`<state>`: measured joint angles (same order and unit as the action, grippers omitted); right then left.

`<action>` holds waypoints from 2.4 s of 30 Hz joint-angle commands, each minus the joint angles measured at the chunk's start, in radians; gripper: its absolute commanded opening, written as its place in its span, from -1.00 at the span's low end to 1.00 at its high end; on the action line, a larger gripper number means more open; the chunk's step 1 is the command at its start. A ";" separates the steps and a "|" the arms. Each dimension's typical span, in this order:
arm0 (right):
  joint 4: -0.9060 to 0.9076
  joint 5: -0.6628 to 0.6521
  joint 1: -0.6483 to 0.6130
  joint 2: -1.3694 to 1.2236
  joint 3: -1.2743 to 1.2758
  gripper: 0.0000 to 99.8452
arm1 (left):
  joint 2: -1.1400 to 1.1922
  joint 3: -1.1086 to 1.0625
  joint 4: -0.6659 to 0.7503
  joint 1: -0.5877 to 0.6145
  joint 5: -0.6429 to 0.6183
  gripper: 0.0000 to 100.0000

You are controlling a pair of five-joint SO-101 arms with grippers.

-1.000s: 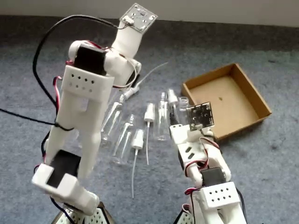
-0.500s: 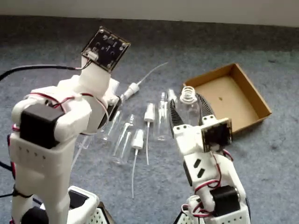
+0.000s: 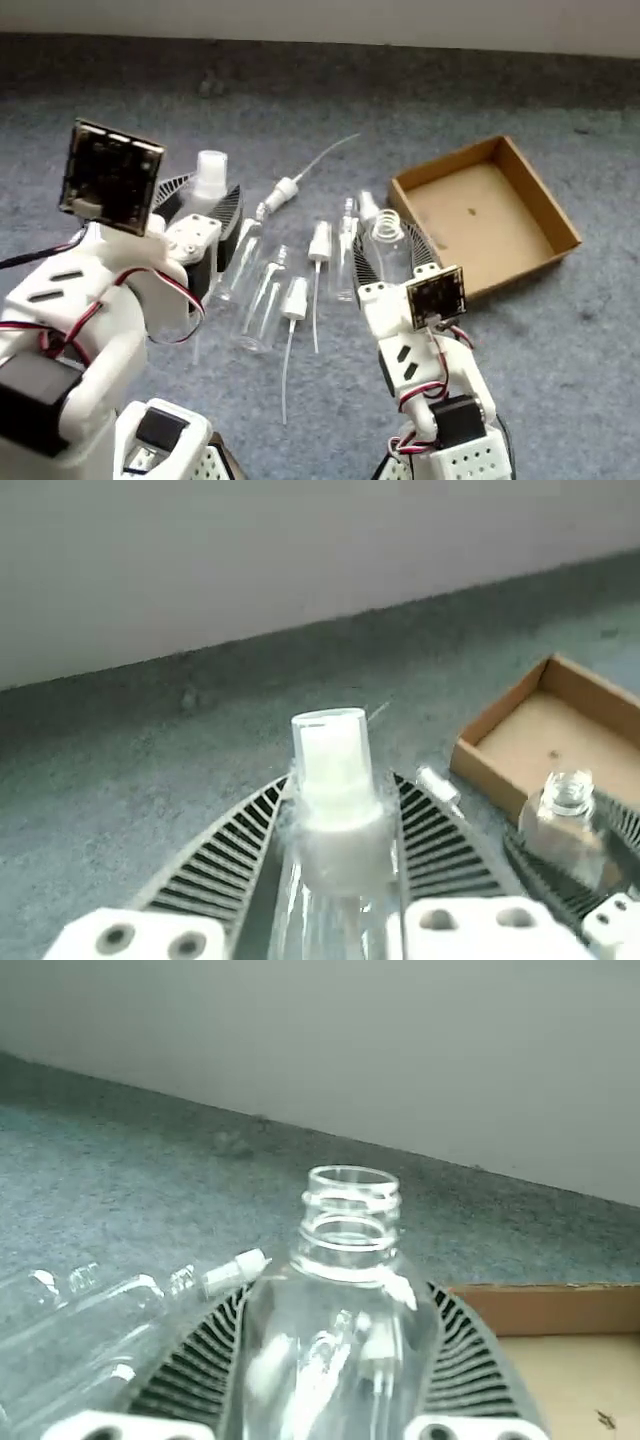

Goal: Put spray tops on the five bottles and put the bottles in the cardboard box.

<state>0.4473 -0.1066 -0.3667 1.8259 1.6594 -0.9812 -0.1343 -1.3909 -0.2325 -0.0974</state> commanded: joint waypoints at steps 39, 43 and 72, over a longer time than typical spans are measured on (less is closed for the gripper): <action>0.013 0.002 -0.219 0.016 0.177 -0.78 | -0.268 -0.952 1.648 -0.166 -0.201 -0.97; 0.015 0.002 -0.213 0.016 0.177 -0.78 | -0.122 -0.886 1.648 -0.166 -0.204 -0.97; 0.015 0.002 -0.213 0.016 0.171 -0.78 | -0.101 -1.141 1.642 -0.302 -0.203 -0.97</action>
<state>0.4565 -0.1066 -0.5738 1.8243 1.6701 -1.0856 -1.2467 0.2355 -0.5117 -0.2954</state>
